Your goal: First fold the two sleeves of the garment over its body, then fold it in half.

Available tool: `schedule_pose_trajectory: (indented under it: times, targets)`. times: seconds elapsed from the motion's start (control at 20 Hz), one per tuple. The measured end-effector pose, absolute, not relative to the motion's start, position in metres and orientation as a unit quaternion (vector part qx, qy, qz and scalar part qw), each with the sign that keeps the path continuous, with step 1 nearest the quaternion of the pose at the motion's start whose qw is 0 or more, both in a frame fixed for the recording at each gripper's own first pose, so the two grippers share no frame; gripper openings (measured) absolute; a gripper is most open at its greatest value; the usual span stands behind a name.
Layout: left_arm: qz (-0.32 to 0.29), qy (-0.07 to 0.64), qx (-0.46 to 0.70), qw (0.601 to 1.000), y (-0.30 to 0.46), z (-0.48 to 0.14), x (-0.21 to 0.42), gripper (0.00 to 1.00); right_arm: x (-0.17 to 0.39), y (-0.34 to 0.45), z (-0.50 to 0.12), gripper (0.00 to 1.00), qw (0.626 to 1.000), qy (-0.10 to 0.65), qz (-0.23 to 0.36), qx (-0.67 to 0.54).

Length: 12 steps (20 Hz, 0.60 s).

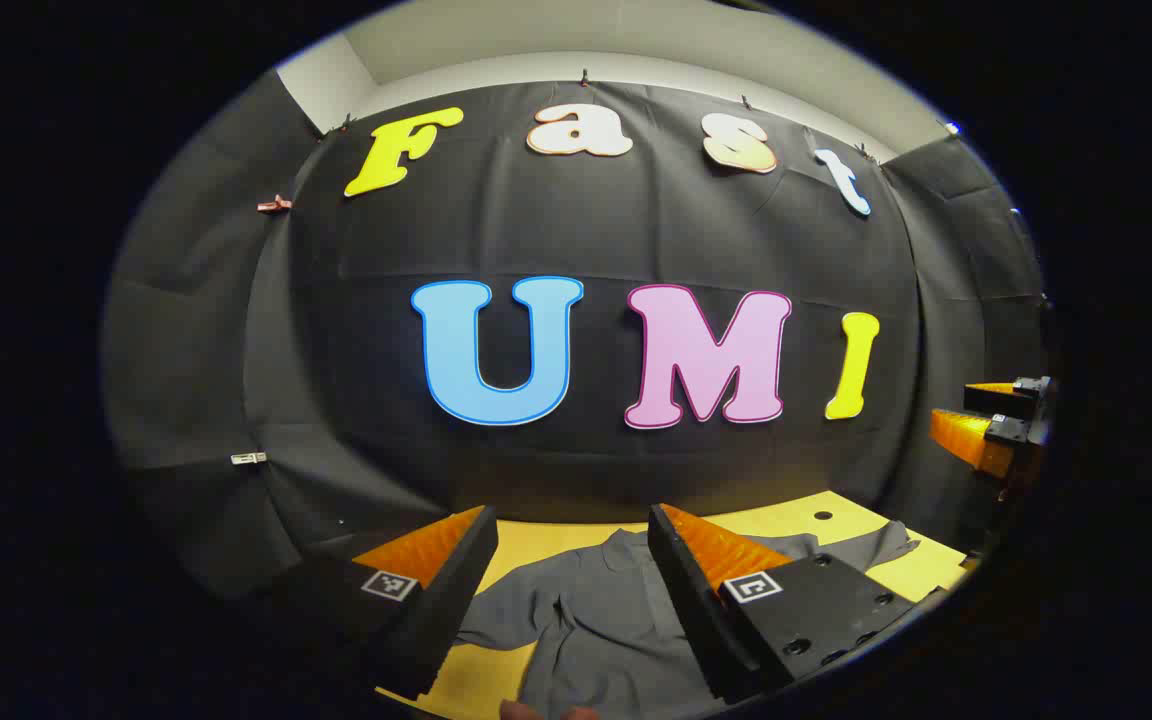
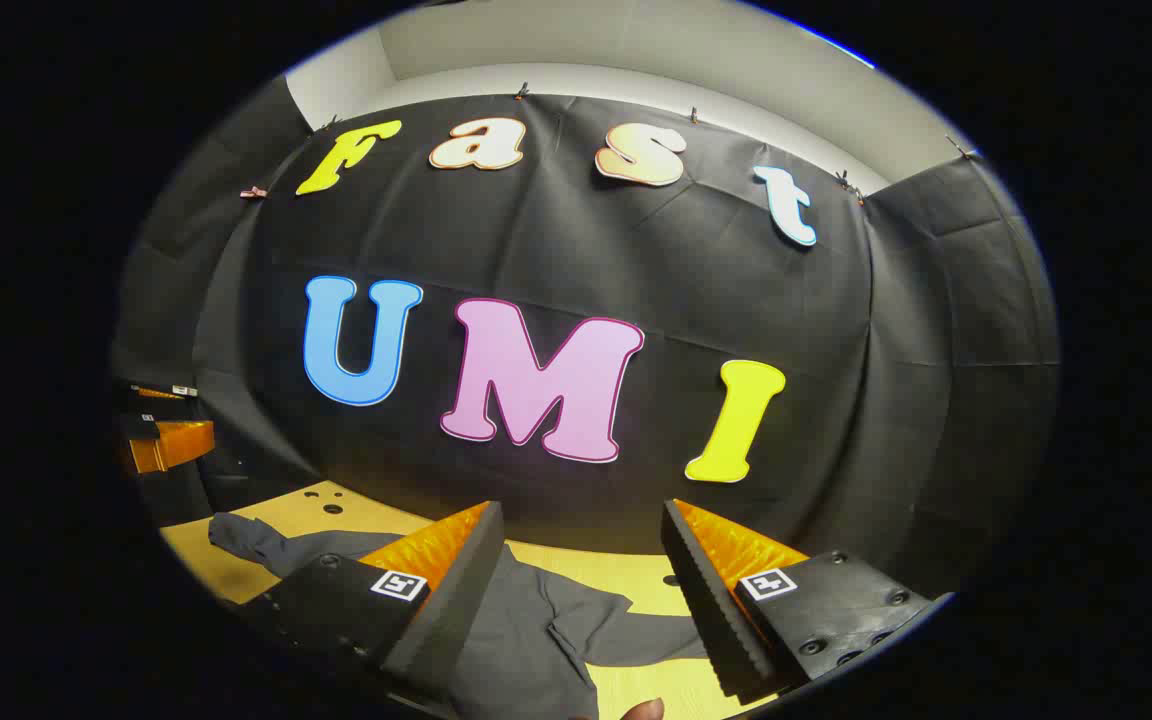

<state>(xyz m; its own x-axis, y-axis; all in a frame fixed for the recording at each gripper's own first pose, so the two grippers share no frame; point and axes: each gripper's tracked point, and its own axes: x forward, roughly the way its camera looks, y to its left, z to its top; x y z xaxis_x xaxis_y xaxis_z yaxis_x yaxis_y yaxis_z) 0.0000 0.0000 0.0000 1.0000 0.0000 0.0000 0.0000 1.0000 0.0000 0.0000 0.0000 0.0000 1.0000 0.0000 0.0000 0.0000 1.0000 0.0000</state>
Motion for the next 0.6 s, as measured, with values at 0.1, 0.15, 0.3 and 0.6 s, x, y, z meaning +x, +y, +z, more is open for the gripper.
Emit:
schedule_pose_trajectory:
  times: [0.1,0.15,0.3,0.6]
  targets:
    - [-0.002,0.0,0.002,1.0,-0.004,0.001,0.004,0.95,0.005,-0.001,-0.002,0.97,1.0,0.0,0.002,0.001]
    - [-0.004,0.0,0.003,1.0,-0.005,0.0,0.005,0.95,0.006,-0.001,-0.003,0.97,1.0,0.0,0.002,0.001]
    - [-0.005,0.001,0.008,1.0,-0.011,0.001,0.009,0.95,0.01,-0.003,-0.004,0.97,1.0,-0.001,0.005,0.001]
    - [-0.006,0.002,0.017,1.0,-0.019,0.003,0.014,0.95,0.017,-0.006,-0.009,0.97,1.0,0.002,0.007,0.006]
